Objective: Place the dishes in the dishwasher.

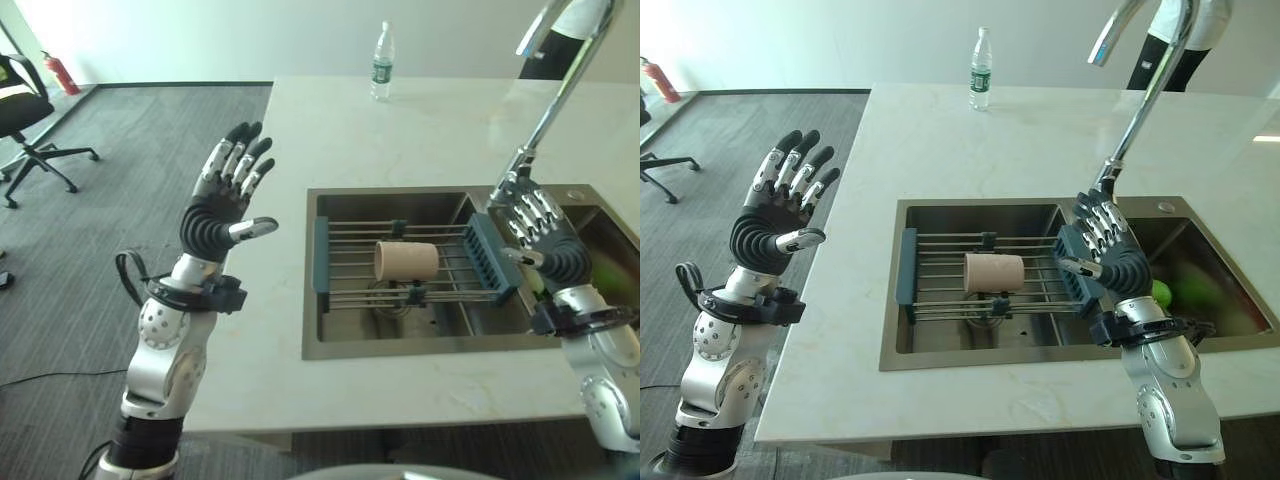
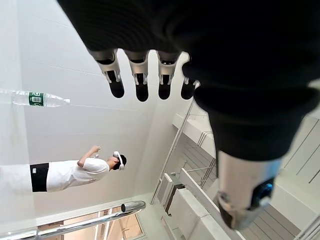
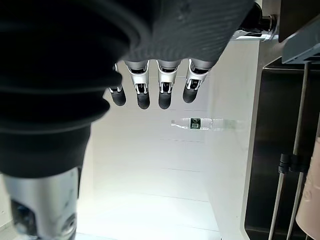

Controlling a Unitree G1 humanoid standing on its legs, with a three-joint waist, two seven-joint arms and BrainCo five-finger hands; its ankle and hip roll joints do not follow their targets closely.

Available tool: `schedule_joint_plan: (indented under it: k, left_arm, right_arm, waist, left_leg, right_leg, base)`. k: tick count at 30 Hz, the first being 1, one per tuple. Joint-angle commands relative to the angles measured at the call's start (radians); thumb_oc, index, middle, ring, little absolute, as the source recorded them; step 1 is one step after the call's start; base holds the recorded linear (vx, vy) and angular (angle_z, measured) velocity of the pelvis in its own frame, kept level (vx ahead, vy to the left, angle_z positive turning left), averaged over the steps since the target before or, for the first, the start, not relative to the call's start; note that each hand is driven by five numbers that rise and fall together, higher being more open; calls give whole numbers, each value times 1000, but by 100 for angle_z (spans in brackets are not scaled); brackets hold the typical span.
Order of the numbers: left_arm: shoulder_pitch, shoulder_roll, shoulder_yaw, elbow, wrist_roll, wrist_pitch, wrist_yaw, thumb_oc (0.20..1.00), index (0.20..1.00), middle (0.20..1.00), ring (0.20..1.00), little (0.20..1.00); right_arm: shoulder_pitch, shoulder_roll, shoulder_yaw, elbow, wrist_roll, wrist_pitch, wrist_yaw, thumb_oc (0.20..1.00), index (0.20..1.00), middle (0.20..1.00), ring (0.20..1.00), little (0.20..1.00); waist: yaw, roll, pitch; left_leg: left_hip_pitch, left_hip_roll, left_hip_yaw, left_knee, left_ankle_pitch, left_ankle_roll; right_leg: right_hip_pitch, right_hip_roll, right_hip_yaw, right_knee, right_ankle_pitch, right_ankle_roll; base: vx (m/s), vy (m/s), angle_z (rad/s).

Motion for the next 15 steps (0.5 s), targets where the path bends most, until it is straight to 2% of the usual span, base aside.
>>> schedule_joint_plan:
  k: [1,3,4,5,6,8,11,15]
  left_arm:
    - [-36,44,-11,-5,34,-70,46,1000,1000,1000,1000,1000]
    - [-31,29,-16,-5,39,-85,36,1000,1000,1000,1000,1000]
    - [-28,19,-22,-15,49,-93,46,1000,1000,1000,1000,1000]
    - [-28,16,-29,-17,58,-103,52,1000,1000,1000,1000,1000]
    - [-44,13,-37,-14,70,-103,59,1000,1000,1000,1000,1000]
    - [-54,16,-29,-6,130,-99,81,1000,1000,1000,1000,1000]
    - [-49,44,-9,-7,220,-80,121,1000,1000,1000,1000,1000]
    - [-67,148,19,20,463,-49,190,1000,1000,1000,1000,1000]
  right_arm:
    - [-65,6,3,-62,6,-54,19,1000,1000,1000,1000,1000]
    - [-80,-25,-9,-57,4,-26,21,1000,1000,1000,1000,1000]
    - [-92,-56,-23,-48,24,-18,19,1000,1000,1000,1000,1000]
    - [-93,-80,-39,-45,40,-20,17,1000,1000,1000,1000,1000]
    - [-97,-107,-52,-43,58,-45,6,1000,1000,1000,1000,1000]
    - [-91,-76,-41,-50,41,-63,-1,1000,1000,1000,1000,1000]
    - [-89,-43,-20,-66,31,-52,-4,1000,1000,1000,1000,1000]
    - [-86,-48,-9,-73,12,-34,-22,1000,1000,1000,1000,1000]
  waist:
    - [9,-18,-38]
    - [6,-20,-40]
    - [16,-23,-34]
    - [25,-27,-26]
    - [23,-28,-9]
    - [21,-18,-12]
    - [22,-3,-28]
    - [23,10,-45]
  left_leg:
    - [-47,112,-141,-25,35,-100]
    - [-34,146,-93,-25,57,-122]
    - [-26,138,-85,-21,80,-127]
    - [-45,137,-103,-14,93,-134]
    - [-73,157,-118,-22,121,-149]
    - [-74,150,-161,-25,95,-146]
    - [-65,144,-164,-25,78,-141]
    - [-51,142,-155,-25,66,-142]
  right_leg:
    - [143,14,0,-164,-12,46]
    - [145,44,-3,-164,-28,29]
    - [155,59,-3,-164,-32,18]
    - [162,61,1,-164,-33,17]
    - [171,55,0,-164,-38,19]
    - [180,42,-6,-164,-44,28]
    - [189,27,-17,-164,-47,36]
    - [197,10,-36,-164,-48,47]
  base:
    - [-91,-466,-40]
    - [-33,-326,-43]
    - [-9,-228,-43]
    - [-36,-119,-46]
    - [-61,-29,-43]
    - [-25,32,-23]
    - [28,49,-34]
    - [52,39,-13]
